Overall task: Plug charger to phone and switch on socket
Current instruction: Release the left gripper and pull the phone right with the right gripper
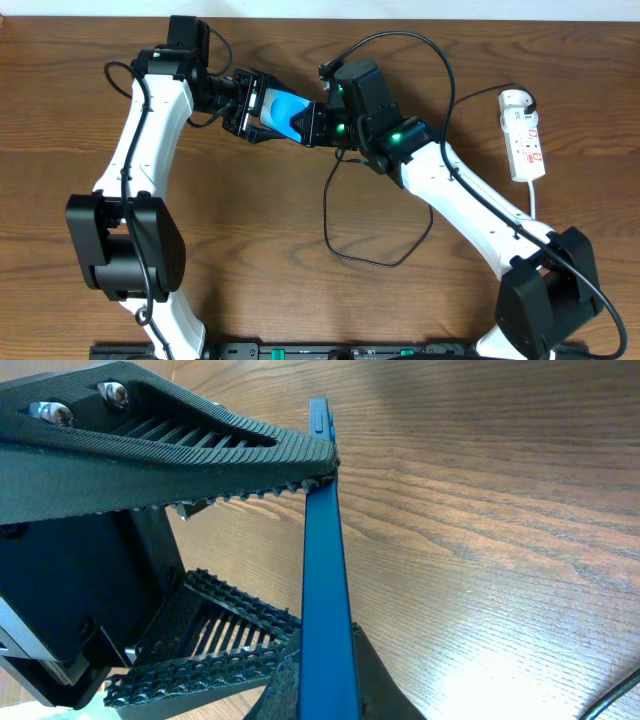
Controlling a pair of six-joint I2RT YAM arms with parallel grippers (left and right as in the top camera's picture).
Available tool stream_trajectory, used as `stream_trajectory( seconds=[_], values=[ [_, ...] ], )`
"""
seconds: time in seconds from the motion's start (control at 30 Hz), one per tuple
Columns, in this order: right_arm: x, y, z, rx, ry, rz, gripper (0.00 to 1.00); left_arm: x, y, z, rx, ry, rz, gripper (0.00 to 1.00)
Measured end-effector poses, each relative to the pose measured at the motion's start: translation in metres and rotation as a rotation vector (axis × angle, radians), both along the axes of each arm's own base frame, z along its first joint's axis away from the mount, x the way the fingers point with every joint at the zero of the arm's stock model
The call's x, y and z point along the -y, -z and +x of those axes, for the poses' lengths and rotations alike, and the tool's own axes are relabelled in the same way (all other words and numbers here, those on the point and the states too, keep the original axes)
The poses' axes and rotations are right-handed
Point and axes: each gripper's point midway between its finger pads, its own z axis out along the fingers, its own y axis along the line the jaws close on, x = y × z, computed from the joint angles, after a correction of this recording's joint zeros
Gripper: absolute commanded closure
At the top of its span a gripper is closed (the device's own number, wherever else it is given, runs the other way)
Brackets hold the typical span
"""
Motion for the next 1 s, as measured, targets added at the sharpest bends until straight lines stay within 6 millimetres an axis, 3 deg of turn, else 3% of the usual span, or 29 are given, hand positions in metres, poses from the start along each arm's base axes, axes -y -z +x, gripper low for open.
stream_trajectory(
  seconds=[0.13, 0.3, 0.53, 0.77, 1.0],
  values=[
    [0.0, 0.0, 0.0, -0.002, 0.002, 0.004, 0.99, 0.0, 0.0, 0.0, -0.002, -0.002, 0.0, 0.14],
    [0.0, -0.002, 0.001, -0.009, 0.009, 0.017, 0.99, 0.001, 0.0, -0.001, -0.009, -0.002, -0.005, 0.07],
    [0.004, -0.003, 0.003, -0.031, 0.013, 0.036, 0.99, 0.002, -0.001, -0.001, -0.009, 0.0, -0.008, 0.05],
    [0.022, -0.004, 0.015, -0.073, 0.039, 0.074, 0.99, 0.002, -0.003, 0.003, 0.099, 0.061, 0.0, 0.05],
    [0.043, 0.005, 0.016, -0.155, 0.067, 0.076, 0.99, 0.015, -0.029, 0.02, 0.392, 0.191, -0.101, 0.05]
  ],
)
